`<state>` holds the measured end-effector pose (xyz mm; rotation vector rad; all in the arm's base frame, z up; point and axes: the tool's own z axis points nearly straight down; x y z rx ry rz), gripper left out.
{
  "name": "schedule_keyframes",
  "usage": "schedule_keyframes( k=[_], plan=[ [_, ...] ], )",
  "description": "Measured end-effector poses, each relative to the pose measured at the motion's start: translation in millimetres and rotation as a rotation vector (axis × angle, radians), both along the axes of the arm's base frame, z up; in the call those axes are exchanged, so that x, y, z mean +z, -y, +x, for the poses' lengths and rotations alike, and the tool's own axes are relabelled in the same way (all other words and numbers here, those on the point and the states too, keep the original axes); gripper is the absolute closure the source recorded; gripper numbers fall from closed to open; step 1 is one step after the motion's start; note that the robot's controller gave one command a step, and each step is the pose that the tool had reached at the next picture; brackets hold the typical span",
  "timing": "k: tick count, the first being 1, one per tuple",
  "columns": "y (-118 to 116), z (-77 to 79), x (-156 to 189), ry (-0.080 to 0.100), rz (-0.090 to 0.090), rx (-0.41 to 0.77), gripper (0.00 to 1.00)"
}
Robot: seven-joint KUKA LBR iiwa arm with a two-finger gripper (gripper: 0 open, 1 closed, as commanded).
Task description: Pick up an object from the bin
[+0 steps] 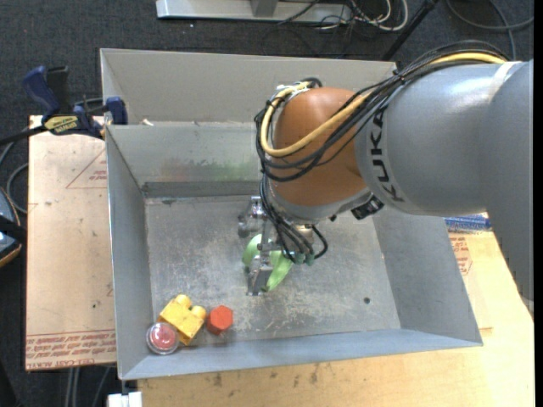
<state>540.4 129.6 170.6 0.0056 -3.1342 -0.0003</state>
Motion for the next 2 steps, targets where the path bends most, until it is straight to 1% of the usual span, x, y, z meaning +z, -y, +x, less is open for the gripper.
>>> schedule_keyframes(
  k=[1,2],
  plan=[
    [73.0,50.0,-97.2,0.015,0.007,0.196,0.00],
    [61.0,40.4,-69.9,0.012,0.002,0.384,0.00]
  ],
)
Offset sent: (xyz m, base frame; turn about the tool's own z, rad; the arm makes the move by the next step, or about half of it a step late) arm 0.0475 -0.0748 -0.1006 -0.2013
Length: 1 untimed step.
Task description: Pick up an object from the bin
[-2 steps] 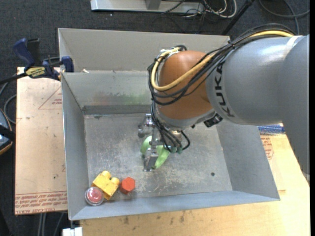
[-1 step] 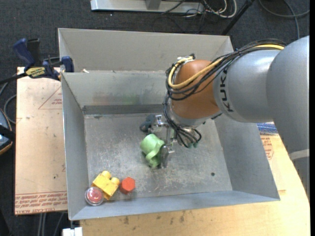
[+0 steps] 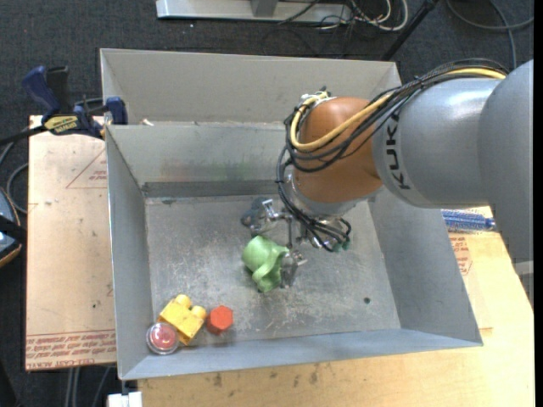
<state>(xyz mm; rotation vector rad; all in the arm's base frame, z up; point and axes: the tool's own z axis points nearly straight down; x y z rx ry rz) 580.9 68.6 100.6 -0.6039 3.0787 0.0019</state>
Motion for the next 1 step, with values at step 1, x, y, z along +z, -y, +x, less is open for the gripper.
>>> schedule_keyframes(
  k=[1],
  plan=[
    [2.7,2.2,9.2,-0.001,0.000,0.016,0.00]
  ],
)
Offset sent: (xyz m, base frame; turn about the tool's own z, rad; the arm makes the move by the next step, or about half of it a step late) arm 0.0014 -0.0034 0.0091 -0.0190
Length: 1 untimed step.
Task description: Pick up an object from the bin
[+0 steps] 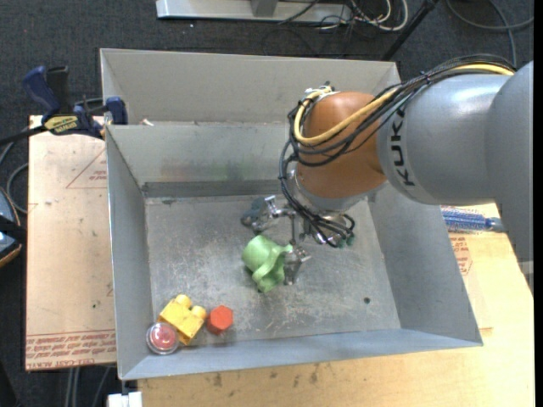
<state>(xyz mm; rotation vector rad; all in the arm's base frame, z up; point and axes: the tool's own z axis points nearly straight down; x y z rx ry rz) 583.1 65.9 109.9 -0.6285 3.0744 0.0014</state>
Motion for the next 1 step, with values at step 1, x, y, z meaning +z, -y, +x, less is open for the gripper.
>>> schedule_keyframes(
  k=[1],
  plan=[
    [-6.6,13.8,-35.2,-0.003,-0.002,0.130,0.00]
  ],
)
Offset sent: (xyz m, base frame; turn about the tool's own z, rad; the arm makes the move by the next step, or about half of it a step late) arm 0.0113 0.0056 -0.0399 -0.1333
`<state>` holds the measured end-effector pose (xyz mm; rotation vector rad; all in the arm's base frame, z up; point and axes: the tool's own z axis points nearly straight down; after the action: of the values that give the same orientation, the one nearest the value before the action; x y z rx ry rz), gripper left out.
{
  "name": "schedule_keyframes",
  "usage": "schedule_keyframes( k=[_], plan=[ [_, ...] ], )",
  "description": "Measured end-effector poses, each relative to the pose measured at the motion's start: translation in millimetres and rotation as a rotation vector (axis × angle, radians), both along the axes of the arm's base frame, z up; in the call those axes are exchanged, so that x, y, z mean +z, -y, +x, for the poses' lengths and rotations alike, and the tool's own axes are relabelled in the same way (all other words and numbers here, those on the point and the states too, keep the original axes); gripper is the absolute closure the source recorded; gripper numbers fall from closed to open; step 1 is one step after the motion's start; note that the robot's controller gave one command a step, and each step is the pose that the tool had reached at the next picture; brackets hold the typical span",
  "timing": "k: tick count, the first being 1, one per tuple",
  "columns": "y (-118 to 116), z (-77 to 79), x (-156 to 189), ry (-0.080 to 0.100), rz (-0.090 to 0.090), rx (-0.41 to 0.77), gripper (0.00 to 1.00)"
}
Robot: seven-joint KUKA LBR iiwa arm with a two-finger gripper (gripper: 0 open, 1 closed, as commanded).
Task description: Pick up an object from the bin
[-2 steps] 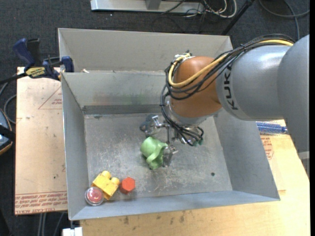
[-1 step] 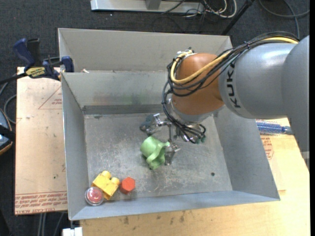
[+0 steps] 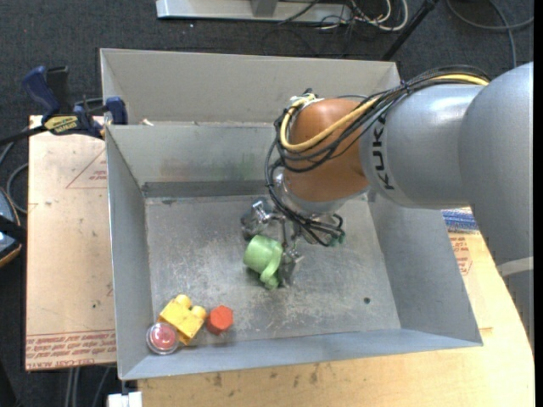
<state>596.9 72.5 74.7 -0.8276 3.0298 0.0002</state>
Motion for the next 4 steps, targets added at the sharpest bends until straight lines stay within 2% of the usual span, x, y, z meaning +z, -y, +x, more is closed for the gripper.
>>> schedule_keyframes(
  k=[1,2,3,4],
  plan=[
    [-0.4,1.4,2.7,0.001,0.001,-0.004,0.00],
    [-0.8,2.3,3.6,0.004,0.002,-0.004,1.00],
    [-1.9,4.7,85.3,0.010,0.002,-0.007,1.00],
    [-2.4,5.8,98.8,0.004,0.002,-0.010,1.00]
  ],
)
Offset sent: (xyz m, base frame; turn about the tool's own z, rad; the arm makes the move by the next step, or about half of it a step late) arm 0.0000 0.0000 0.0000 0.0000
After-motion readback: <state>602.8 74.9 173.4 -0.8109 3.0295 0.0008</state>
